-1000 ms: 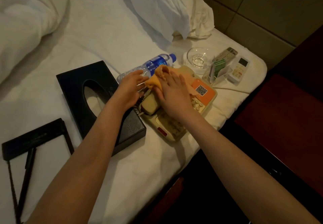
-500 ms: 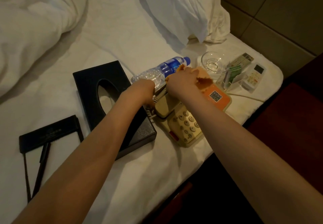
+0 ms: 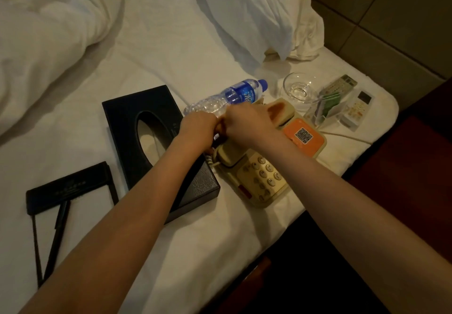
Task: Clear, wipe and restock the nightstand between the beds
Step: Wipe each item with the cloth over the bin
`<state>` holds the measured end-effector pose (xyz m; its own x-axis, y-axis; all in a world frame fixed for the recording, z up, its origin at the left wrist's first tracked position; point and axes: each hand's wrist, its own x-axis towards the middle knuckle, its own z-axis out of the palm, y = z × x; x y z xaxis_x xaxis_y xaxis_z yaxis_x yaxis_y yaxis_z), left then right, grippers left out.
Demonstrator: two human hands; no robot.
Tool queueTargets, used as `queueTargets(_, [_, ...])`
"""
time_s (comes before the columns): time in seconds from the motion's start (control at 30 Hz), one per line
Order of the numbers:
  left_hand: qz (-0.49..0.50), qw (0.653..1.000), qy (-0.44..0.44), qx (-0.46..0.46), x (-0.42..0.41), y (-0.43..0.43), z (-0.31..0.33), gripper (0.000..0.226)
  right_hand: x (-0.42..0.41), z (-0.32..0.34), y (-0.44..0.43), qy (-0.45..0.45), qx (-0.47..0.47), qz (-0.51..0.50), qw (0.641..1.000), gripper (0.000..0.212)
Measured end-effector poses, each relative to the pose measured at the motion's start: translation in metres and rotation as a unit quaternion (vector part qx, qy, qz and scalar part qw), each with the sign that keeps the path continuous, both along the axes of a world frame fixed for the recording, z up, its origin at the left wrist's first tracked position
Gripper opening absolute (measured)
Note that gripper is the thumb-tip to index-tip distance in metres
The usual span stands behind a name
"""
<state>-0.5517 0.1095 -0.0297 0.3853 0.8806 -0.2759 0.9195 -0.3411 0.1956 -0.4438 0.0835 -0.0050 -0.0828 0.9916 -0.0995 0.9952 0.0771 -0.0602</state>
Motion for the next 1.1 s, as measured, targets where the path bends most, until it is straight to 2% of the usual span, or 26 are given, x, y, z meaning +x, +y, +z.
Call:
queueTargets(0.07, [-0.009, 1.000, 0.009, 0.001, -0.004, 0.001, 0.001, 0.042, 0.012, -0.002, 0.013, 0.042, 0.076, -0.056, 0.995, 0.016])
queueTargets(0.1, [-0.009, 1.000, 0.006, 0.005, -0.007, 0.002, 0.001, 0.044, 0.014, -0.004, 0.018, 0.070, 0.078, -0.058, 0.993, 0.014])
queueTargets(0.2, [-0.001, 0.999, -0.020, 0.032, -0.010, 0.002, -0.001, 0.039, 0.015, -0.014, 0.021, 0.093, -0.019, 0.036, 0.995, 0.013])
queueTargets(0.3, [0.001, 0.997, -0.041, 0.060, -0.011, 0.000, -0.004, 0.033, 0.022, -0.011, 0.026, 0.085, -0.084, 0.043, 0.992, 0.023])
queueTargets(0.47, [-0.006, 0.996, -0.076, 0.045, -0.010, -0.001, -0.007, 0.031, 0.039, -0.003, 0.037, 0.005, -0.135, -0.002, 0.991, 0.031])
queueTargets(0.57, [-0.015, 0.996, -0.086, 0.030, -0.009, 0.000, -0.009, 0.031, 0.049, -0.004, 0.042, -0.089, -0.088, -0.050, 0.991, 0.027])
queueTargets(0.63, [-0.012, 0.996, -0.090, 0.025, -0.008, 0.001, -0.010, 0.032, 0.057, -0.001, 0.046, -0.115, -0.066, -0.098, 0.986, 0.024])
queueTargets(0.7, [-0.010, 0.996, -0.085, 0.025, -0.007, 0.002, -0.013, 0.032, 0.063, -0.001, 0.048, -0.098, -0.079, -0.124, 0.984, 0.028])
queueTargets(0.9, [-0.015, 0.995, -0.075, 0.059, -0.005, 0.001, -0.017, 0.041, 0.035, -0.009, 0.042, 0.026, -0.154, -0.058, 0.986, 0.032])
queueTargets(1.0, [0.022, 0.981, -0.189, 0.033, -0.009, 0.003, -0.011, 0.025, 0.017, -0.014, 0.029, 0.024, -0.149, -0.027, 0.988, 0.032])
queueTargets(1.1, [0.110, 0.931, -0.346, -0.023, -0.016, 0.009, 0.004, 0.024, 0.001, -0.012, 0.013, 0.022, -0.125, 0.022, 0.992, 0.029])
